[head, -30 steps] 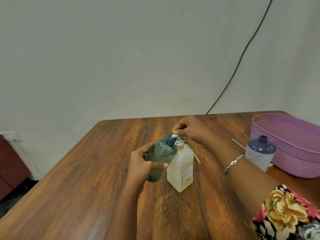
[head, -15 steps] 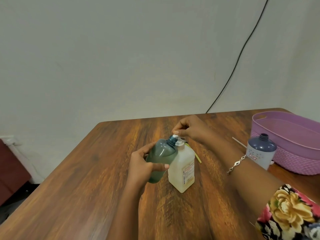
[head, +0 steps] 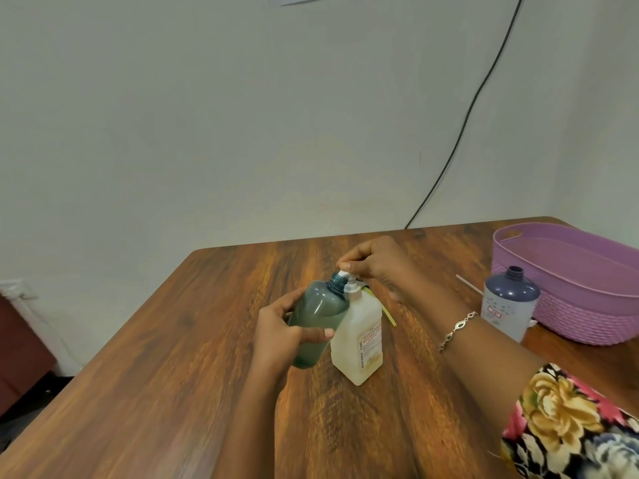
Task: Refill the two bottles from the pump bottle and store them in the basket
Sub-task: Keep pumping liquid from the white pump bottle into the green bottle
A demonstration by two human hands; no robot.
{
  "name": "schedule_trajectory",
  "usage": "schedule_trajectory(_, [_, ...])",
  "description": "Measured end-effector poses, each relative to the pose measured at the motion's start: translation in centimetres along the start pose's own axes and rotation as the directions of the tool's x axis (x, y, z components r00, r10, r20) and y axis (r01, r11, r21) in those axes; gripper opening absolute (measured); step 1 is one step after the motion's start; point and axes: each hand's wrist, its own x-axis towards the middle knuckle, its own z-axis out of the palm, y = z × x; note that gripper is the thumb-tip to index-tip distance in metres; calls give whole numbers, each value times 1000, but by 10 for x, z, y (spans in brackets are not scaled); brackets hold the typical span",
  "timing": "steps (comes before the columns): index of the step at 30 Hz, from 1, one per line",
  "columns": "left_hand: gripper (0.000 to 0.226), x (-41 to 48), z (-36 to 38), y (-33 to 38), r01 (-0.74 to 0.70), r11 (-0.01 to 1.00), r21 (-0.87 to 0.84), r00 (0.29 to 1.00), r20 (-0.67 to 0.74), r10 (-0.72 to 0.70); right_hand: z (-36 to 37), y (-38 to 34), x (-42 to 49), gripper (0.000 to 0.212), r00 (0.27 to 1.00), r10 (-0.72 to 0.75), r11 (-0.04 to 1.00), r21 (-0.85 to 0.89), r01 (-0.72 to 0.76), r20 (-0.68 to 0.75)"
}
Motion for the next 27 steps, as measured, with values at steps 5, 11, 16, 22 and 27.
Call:
schedule_trajectory(5, [67,-2,1,-3,7,1000,6,1000,-12,-7,1,4,0,6,1000,24,1000,10,-25,10])
schedule_trajectory(11, [62,-1,-1,5,-12,1000,-12,1000,-9,12,2,-2,4,15,998,35,994,106,-40,44])
schedule_trajectory(16, [66,-4,0,-4,18,1000,-24,1000,-8,-18,1,8,2,8,998,61,993,102,-64,33])
schedule_trajectory(22, [62,-5,1,2,9,999,-31,1000,-16,-10,4,-3,1,11,1000,26,999,44,-26,17])
schedule_trajectory(27, [63,-5,3,6,-1,1000,-29,1000,-30,0,4,-10,-1,13,999,11,999,-41,-9,36])
